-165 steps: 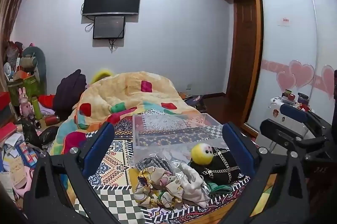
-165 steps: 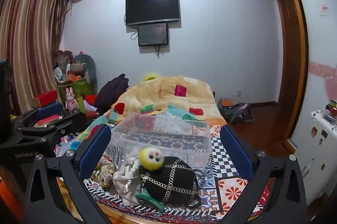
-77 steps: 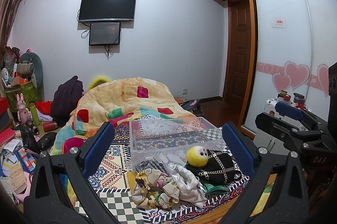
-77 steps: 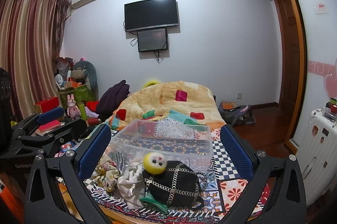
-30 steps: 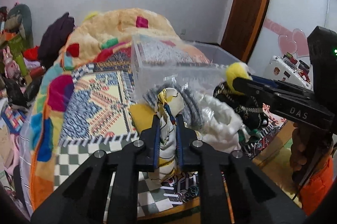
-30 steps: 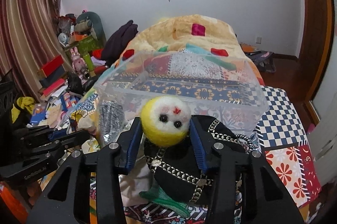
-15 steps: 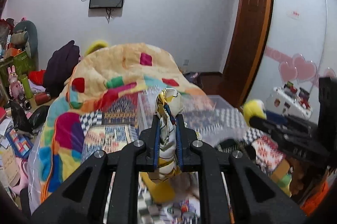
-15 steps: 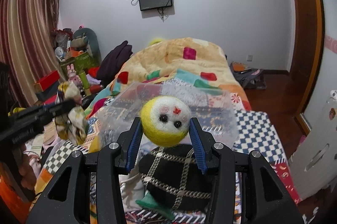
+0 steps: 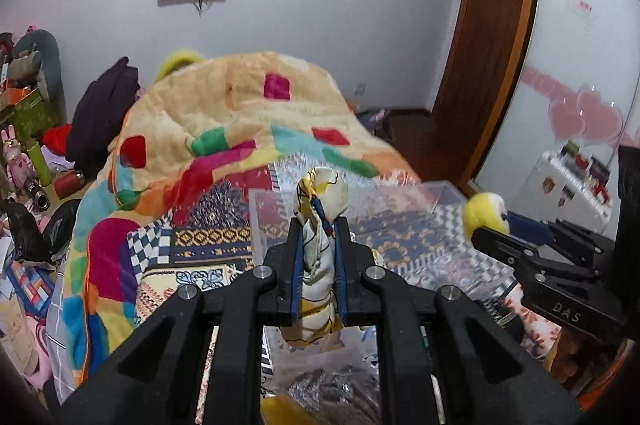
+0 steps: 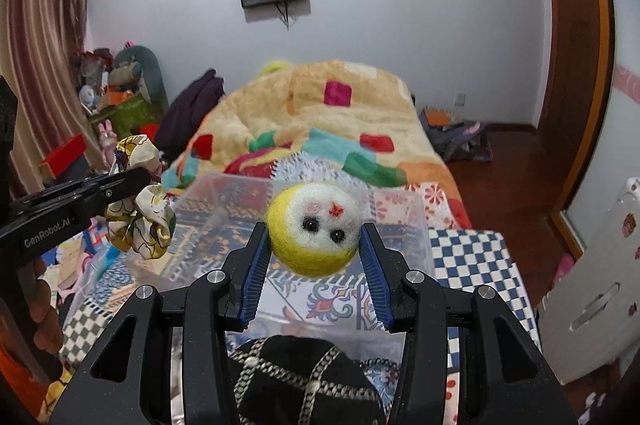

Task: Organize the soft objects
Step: 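Release the cloth into the box with left tool while right tool releases the ball, then grasp the bagged grey sock with left tool while right tool grasps the black hat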

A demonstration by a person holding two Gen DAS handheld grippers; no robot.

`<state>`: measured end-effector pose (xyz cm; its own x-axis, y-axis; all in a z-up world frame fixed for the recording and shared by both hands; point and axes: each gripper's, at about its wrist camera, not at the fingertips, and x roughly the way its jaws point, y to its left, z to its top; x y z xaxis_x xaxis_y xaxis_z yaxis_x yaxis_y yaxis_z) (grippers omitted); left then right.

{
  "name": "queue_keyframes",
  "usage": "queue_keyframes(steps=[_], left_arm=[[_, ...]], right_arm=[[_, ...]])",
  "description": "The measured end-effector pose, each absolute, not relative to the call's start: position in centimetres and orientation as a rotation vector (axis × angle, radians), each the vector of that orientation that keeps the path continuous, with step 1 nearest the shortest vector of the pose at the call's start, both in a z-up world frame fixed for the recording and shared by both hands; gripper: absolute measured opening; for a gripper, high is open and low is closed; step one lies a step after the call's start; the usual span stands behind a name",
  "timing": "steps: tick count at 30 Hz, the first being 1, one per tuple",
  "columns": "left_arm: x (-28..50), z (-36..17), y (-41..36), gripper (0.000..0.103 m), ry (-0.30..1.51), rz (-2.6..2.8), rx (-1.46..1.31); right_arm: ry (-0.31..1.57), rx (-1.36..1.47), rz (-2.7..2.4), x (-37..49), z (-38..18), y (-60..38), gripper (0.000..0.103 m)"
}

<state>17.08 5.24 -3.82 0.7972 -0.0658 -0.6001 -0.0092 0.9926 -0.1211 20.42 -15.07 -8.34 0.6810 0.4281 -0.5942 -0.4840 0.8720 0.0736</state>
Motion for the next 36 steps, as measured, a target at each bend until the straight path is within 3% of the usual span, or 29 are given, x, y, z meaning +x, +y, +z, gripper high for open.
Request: queue_keyframes(steps=[13, 16, 19, 25, 27, 30, 32, 36], left_arm=[[20.4, -8.1, 3.0, 0.015, 0.837, -0.093, -0.038], [20.2, -8.1, 2.7, 0.025, 0.841, -0.096, -0.02], [19.7, -7.6, 2.7, 0.04, 0.821, -0.096, -0.024], [17.4, -5.0, 3.3, 0.058, 0.734, -0.092, -0.037], [16.2, -4.1, 3.3, 0.071, 0.697, -0.088, -0.038], [14.3, -3.1, 3.6, 0.083, 0.65, -0.083, -0.041], [13.3, -3.0, 3.8, 0.09, 0.639, -0.078, -0.048], [11.5, -3.7, 3.9, 0.093, 0.642, -0.065, -0.06]], right_arm=[[0.799, -0.117, 0.493, 22.6, -11.2, -14.9, 0.042], [0.807, -0.114, 0.502, 22.6, -11.1, -14.9, 0.045], [0.795, -0.094, 0.508, 22.6, -10.7, -15.1, 0.058], [0.715, -0.097, 0.498, 21.1, -8.6, -15.8, 0.063], [0.68, -0.09, 0.494, 20.3, -7.8, -16.2, 0.073], [0.62, -0.095, 0.489, 18.7, -6.8, -16.9, 0.083], [0.599, -0.105, 0.488, 17.8, -6.5, -17.4, 0.085], [0.608, -0.108, 0.484, 16.5, -7.0, -18.3, 0.087]])
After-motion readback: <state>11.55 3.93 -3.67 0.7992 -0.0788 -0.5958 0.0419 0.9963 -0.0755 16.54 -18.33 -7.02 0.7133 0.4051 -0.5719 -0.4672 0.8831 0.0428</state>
